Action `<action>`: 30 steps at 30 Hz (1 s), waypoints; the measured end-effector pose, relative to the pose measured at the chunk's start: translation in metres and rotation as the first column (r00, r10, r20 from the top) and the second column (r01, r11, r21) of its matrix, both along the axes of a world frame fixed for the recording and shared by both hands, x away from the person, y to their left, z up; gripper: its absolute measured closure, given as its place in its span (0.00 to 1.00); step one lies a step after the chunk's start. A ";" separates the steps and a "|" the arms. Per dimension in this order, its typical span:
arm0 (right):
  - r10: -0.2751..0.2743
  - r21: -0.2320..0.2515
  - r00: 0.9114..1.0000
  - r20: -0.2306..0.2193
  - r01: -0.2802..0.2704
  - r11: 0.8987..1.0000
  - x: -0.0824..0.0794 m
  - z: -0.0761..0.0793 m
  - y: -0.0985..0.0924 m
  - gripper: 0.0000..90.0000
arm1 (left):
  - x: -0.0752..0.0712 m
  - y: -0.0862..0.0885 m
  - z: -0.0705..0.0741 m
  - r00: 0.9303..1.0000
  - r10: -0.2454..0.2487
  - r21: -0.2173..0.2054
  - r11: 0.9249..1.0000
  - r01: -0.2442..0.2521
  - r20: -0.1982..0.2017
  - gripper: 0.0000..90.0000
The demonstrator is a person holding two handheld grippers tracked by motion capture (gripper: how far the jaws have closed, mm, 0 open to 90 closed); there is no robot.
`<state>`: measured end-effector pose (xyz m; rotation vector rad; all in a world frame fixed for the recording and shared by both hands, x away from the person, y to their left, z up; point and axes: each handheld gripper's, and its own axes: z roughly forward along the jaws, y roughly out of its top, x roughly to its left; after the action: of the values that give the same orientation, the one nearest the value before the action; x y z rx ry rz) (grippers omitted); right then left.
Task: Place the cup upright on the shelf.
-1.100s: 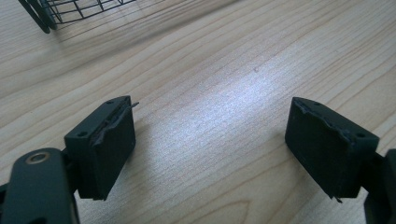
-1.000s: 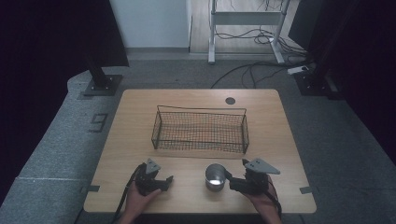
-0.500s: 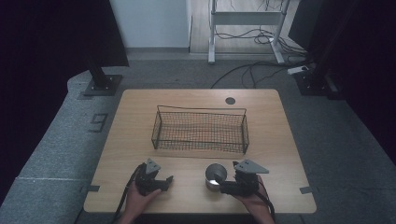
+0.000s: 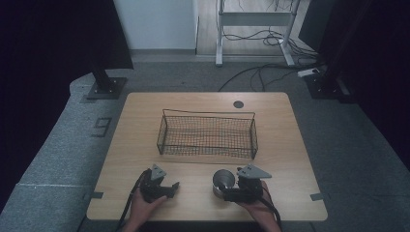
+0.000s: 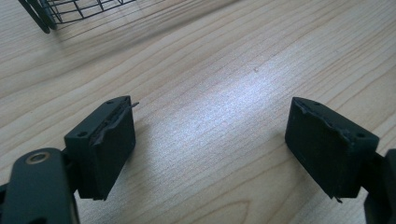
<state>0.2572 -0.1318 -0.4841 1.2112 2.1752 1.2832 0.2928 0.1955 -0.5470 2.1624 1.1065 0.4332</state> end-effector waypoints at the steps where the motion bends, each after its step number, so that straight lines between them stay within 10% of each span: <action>1: 0.001 -0.005 1.000 -0.007 -0.001 1.000 0.001 -0.001 0.002 0.09 | 0.000 0.000 0.000 1.000 0.000 -0.001 1.000 0.000 0.000 0.18; 30: 0.040 -0.103 0.999 -0.019 -0.042 0.994 0.012 -0.023 0.028 0.15 | 0.000 0.000 0.000 1.000 0.000 -0.001 1.000 0.000 0.000 0.18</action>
<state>0.2687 -0.1042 -0.5073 1.1471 2.2597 1.1637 0.2928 0.1955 -0.5471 2.1618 1.1063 0.4325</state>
